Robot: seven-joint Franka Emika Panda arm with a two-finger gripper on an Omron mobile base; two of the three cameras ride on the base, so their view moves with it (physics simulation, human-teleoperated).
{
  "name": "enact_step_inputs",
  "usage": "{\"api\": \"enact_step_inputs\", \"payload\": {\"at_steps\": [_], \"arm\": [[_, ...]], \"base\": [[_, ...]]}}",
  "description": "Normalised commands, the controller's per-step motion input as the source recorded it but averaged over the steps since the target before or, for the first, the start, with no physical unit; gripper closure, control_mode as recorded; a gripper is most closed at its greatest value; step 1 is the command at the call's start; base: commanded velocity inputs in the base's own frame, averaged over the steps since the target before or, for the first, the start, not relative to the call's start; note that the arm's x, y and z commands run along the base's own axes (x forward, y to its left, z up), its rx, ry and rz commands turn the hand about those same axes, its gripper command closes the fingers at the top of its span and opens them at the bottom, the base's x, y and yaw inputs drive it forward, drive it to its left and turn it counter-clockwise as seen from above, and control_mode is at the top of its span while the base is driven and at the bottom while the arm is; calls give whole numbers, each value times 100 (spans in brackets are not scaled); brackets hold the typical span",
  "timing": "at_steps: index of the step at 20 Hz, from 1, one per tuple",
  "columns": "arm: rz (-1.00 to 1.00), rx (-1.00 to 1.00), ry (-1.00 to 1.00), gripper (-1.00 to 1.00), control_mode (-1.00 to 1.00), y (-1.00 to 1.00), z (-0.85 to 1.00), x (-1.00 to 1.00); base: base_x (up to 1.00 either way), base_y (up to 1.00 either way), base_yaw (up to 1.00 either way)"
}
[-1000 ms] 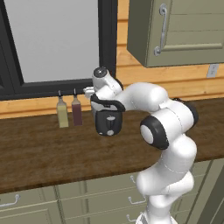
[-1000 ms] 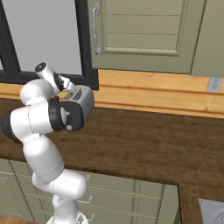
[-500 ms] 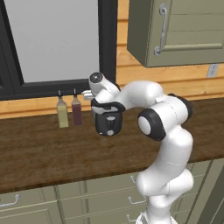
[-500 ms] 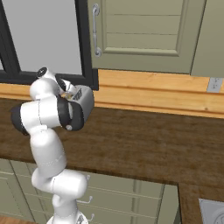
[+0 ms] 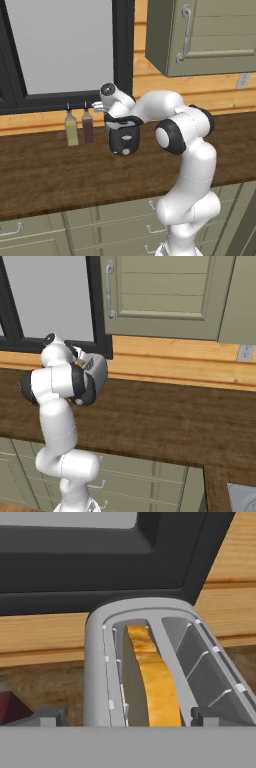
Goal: Start the toaster. Once the lever pops up, take the bread to the plate on the dining counter.
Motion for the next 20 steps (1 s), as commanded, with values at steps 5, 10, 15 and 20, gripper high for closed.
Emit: {"api": "enact_step_inputs", "payload": {"at_steps": [5,10,15,20], "arm": [[0,0,-1,-100,-100,-20,-29,23],[-2,0,0,100,-100,-17,-25,25],[-4,0,0,100,-100,-15,-7,4],[-2,0,-2,100,-100,-6,0,0]], "base": [[0,0,0],[0,0,0],[0,0,0],[0,0,0]]}}
